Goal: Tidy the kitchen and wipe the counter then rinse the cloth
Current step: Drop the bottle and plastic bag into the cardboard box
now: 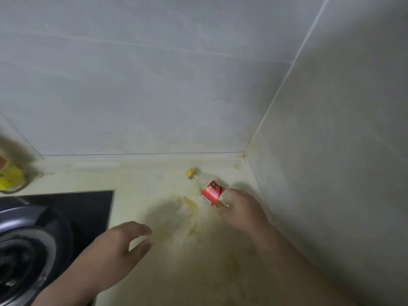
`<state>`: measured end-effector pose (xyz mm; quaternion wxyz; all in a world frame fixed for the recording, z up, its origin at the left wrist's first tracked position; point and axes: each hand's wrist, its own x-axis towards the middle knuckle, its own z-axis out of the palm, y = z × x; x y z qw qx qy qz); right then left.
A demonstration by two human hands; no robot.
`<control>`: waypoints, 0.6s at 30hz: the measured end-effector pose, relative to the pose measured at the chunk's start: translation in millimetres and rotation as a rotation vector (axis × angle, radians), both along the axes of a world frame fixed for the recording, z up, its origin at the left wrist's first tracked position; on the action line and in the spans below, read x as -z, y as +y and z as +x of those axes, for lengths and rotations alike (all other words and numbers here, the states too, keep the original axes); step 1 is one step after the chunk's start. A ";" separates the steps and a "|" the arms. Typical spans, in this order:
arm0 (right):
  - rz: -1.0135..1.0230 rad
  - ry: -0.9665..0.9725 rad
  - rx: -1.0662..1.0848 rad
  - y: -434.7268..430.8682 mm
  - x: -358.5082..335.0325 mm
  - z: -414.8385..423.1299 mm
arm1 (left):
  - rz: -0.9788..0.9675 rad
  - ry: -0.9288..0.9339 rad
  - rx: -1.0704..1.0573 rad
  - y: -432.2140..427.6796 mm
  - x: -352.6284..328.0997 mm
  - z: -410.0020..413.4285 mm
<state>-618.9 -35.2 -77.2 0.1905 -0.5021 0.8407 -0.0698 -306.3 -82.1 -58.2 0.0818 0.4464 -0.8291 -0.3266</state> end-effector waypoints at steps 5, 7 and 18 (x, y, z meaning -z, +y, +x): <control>-0.032 -0.025 0.012 -5.0 20.5 -0.7 | 0.020 -0.030 0.010 -8.2 9.6 -3.4; -0.040 -0.057 0.025 -4.5 22.7 -0.3 | 0.037 -0.049 0.006 -10.1 9.6 -2.8; -0.168 -0.197 0.087 48.7 -23.4 31.5 | -0.008 -0.145 -0.014 5.8 2.2 26.3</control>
